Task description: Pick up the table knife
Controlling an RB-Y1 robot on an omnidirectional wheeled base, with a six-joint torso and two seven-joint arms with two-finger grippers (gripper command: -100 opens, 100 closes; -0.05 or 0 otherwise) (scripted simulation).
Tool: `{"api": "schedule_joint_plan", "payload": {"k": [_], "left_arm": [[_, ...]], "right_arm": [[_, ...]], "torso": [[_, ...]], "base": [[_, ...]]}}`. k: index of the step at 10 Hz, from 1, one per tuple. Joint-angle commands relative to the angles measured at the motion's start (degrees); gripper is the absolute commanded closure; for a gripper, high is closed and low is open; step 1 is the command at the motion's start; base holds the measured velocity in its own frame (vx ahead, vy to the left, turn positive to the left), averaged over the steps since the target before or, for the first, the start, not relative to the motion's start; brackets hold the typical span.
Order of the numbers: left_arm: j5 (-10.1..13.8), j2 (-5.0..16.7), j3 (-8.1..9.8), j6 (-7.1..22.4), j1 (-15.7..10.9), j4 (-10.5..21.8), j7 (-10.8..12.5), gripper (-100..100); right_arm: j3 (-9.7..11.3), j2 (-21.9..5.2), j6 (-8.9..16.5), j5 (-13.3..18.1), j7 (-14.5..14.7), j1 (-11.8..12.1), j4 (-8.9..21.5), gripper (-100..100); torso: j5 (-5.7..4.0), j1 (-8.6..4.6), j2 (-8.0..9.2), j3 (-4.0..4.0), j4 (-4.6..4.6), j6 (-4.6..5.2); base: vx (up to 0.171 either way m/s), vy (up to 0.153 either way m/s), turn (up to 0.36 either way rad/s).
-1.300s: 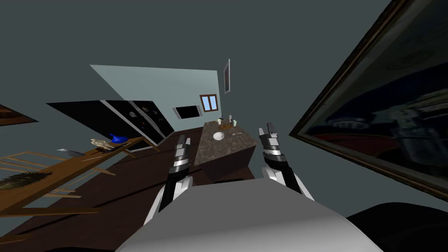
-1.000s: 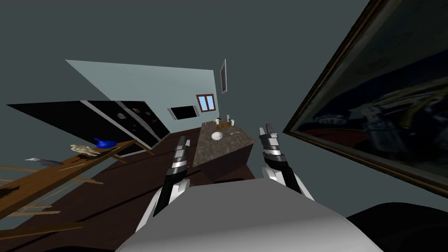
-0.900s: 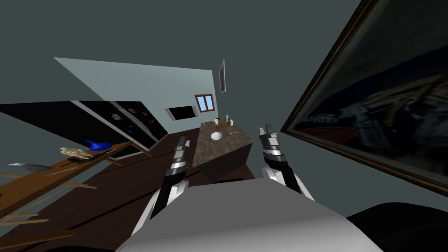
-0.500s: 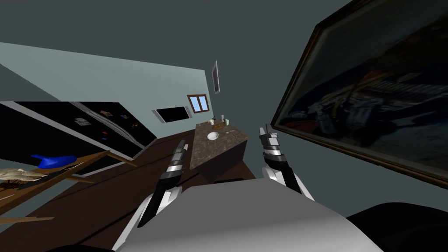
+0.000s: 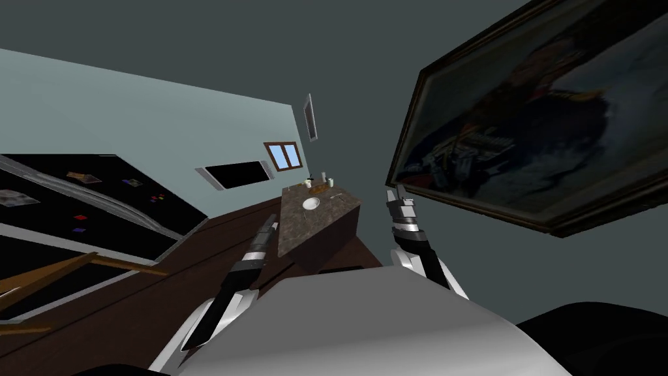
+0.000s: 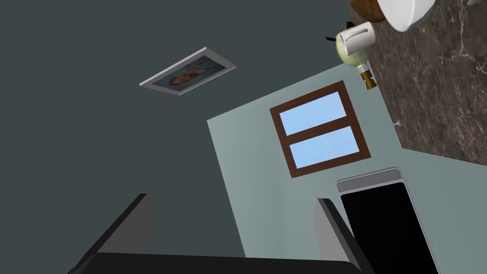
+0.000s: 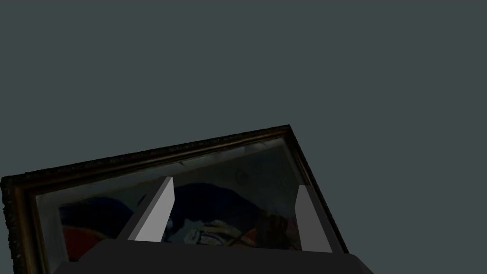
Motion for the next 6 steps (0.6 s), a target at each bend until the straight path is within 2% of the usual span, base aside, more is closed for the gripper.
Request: {"api": "schedule_joint_plan", "payload": {"k": [1, 2, 3, 4, 5, 6], "left_arm": [[1.2, 2.9, 1.00, 2.9, 2.0, 0.0, 0.6, -100], [2.0, 4.7, 1.54, 4.4, 3.1, 0.0, 0.9, -100], [2.0, 5.3, 1.54, 5.2, 3.1, 0.0, 0.9, -100], [2.8, 7.5, 2.03, 7.5, 4.2, 0.1, 1.2, -100], [3.6, 9.2, 2.48, 9.2, 5.2, 0.2, 1.6, -100], [3.6, 9.7, 2.48, 9.8, 5.2, 0.2, 1.6, -100]], "right_arm": [[0.0, 0.0, 0.0, 0.0, 0.0, 0.0, 0.0, 0], [0.0, 0.0, 0.0, 0.0, 0.0, 0.0, 0.0, 0], [0.0, 0.0, 0.0, 0.0, 0.0, 0.0, 0.0, 0], [0.0, 0.0, 0.0, 0.0, 0.0, 0.0, 0.0, 0], [0.0, 0.0, 0.0, 0.0, 0.0, 0.0, 0.0, 0], [0.0, 0.0, 0.0, 0.0, 0.0, 0.0, 0.0, 0]], "torso": [[0.00, 0.00, 0.00, 0.00, 0.00, 0.00], [0.00, 0.01, 0.03, 0.01, 0.00, 0.00], [0.00, 0.03, 0.03, 0.02, 0.01, 0.01], [0.01, 0.02, -0.02, 0.00, 0.00, -0.06], [0.00, -0.01, -0.06, -0.03, -0.01, -0.01], [-0.01, -0.02, -0.06, -0.04, -0.01, 0.01]], "base": [[-0.053, 0.015, -0.330], [-0.058, 0.019, -0.382], [-0.038, 0.019, -0.116], [-0.026, 0.003, -0.199], [-0.033, 0.000, -0.404], [-0.025, 0.011, -0.100]]}}
